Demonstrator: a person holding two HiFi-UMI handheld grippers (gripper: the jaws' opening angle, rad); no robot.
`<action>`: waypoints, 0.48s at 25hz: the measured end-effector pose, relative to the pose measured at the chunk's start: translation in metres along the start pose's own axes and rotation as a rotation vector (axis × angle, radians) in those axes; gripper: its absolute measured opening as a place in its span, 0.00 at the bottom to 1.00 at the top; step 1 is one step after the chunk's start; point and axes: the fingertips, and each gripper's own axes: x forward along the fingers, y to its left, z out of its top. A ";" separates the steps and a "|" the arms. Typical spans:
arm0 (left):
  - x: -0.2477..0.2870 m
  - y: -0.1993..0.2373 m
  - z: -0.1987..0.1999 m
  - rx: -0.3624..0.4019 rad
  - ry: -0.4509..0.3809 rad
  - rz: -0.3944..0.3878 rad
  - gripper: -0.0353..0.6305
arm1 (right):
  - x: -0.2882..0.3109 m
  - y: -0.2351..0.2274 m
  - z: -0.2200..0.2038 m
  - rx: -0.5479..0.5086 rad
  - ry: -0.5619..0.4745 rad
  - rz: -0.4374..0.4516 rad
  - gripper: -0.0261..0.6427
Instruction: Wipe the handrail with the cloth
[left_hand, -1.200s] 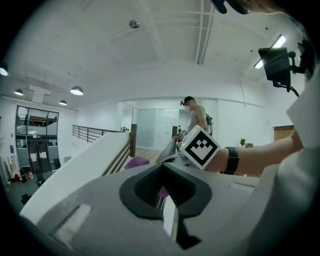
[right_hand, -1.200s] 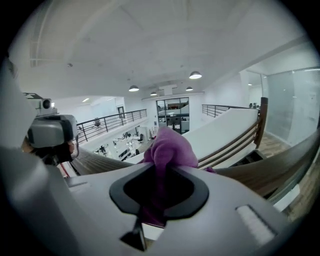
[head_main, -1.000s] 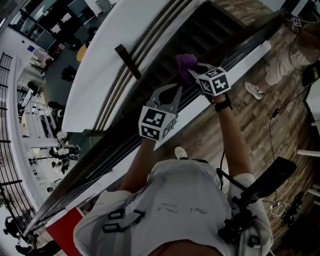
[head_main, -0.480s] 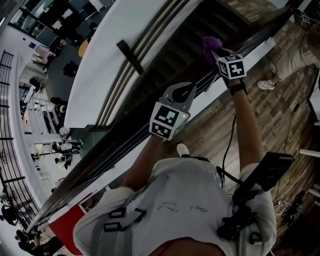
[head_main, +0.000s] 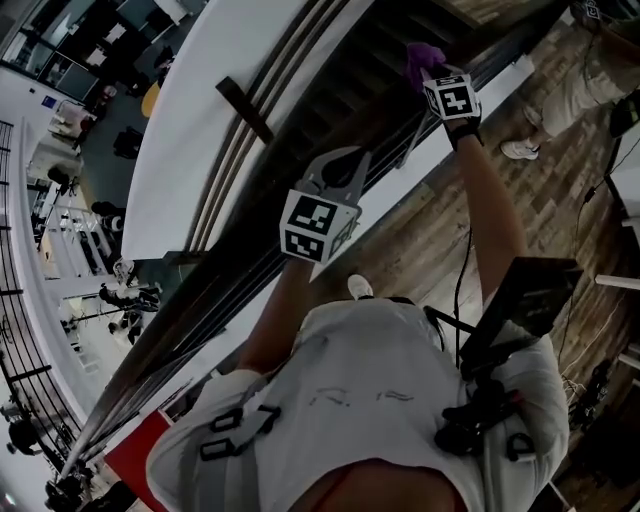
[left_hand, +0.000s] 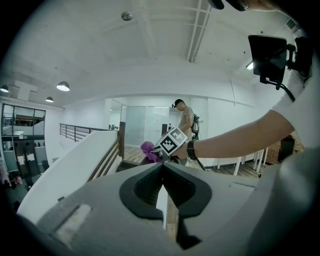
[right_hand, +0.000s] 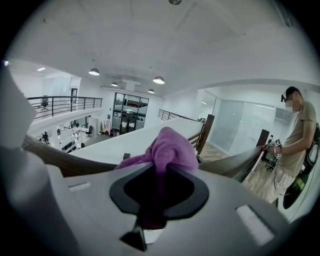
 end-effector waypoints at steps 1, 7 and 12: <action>0.000 -0.003 0.000 -0.001 0.001 0.001 0.06 | -0.001 -0.005 -0.002 0.007 0.004 -0.003 0.12; -0.013 -0.014 -0.008 0.008 -0.007 0.045 0.06 | -0.003 -0.019 -0.008 -0.002 -0.002 -0.021 0.12; -0.036 0.014 -0.016 -0.001 -0.016 0.146 0.05 | 0.009 -0.025 -0.002 0.004 0.032 -0.068 0.11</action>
